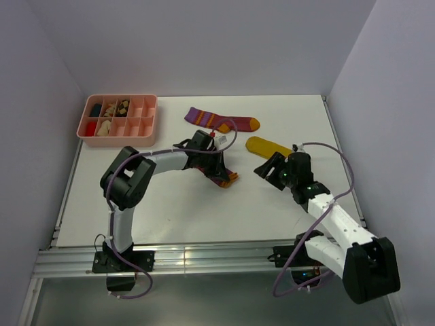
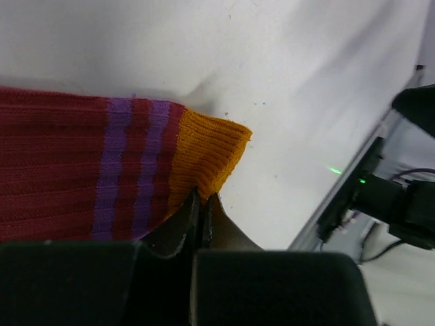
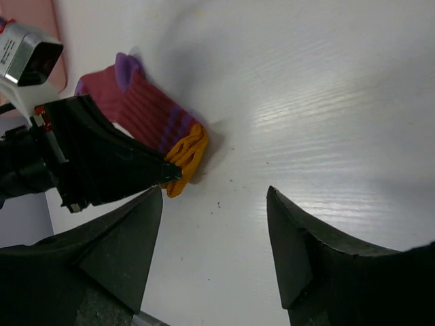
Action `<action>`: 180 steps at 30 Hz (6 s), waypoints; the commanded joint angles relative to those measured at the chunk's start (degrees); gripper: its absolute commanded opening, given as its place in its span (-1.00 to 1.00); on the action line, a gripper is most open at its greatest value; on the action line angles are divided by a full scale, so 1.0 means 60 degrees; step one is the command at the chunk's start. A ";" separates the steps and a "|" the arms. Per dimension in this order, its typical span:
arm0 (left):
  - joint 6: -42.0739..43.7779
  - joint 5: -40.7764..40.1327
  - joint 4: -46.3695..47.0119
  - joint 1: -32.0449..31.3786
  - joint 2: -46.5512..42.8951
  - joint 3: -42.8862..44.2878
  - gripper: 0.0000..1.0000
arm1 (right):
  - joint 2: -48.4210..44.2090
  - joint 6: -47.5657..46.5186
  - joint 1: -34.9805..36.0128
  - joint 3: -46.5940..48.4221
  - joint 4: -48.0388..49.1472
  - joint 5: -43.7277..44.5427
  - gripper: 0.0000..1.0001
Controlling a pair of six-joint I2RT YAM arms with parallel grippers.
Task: Roll the socks
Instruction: Roll the sock at the center of the board.
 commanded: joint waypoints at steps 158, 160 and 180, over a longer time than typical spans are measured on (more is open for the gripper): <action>-0.4085 -0.0204 0.4305 0.1210 -0.1090 -0.3706 -0.99 | 0.9062 0.2125 0.2191 0.0662 0.9753 -0.1360 -0.13; -0.4085 -0.0204 0.4246 0.1209 -0.1075 -0.3676 -0.99 | 0.9092 0.2009 0.2206 0.0809 0.9242 -0.1243 -0.13; -0.1599 -0.2528 0.2314 0.0962 -0.2289 -0.3018 -0.09 | 0.7965 0.0691 0.2382 0.2610 0.3842 -0.0028 -1.00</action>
